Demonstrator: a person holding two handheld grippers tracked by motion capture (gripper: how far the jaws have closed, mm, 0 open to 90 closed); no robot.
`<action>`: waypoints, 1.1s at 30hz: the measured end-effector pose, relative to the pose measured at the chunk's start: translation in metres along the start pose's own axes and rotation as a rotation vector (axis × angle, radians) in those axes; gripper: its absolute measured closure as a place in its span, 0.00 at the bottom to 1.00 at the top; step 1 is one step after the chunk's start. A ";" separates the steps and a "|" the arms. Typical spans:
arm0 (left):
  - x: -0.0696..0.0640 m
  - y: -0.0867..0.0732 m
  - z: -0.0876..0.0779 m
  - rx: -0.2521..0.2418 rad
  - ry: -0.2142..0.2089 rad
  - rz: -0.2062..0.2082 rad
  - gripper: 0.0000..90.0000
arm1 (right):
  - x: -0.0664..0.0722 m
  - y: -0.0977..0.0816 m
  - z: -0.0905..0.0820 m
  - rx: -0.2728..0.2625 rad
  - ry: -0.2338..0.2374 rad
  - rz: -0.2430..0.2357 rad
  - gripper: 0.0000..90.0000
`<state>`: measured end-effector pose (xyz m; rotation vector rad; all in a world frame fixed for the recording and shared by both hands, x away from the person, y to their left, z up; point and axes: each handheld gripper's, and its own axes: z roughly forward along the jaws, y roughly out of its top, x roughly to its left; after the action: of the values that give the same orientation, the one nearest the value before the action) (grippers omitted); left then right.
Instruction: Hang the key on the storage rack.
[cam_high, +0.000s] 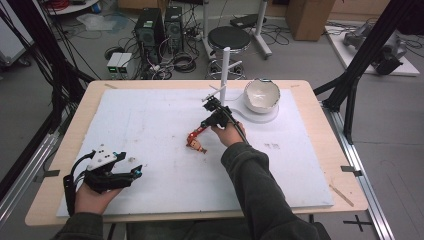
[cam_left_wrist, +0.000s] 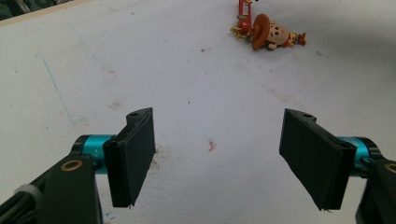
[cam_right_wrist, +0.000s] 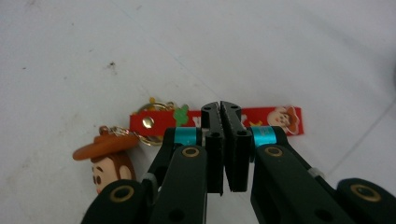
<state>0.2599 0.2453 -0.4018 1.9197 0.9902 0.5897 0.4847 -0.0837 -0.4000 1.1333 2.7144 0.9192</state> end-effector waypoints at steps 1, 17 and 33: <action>0.000 0.000 0.000 0.000 0.000 0.000 0.30 | -0.002 -0.002 -0.001 0.003 -0.001 0.007 0.98; 0.001 0.000 -0.001 0.000 0.004 0.000 0.30 | -0.014 -0.013 0.003 0.060 -0.036 0.052 0.98; 0.001 0.000 0.000 -0.001 0.004 0.001 0.30 | -0.016 -0.010 0.013 0.059 -0.041 0.068 0.98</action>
<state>0.2602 0.2458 -0.4013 1.9191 0.9918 0.5948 0.4933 -0.0929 -0.4192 1.2478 2.7025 0.8202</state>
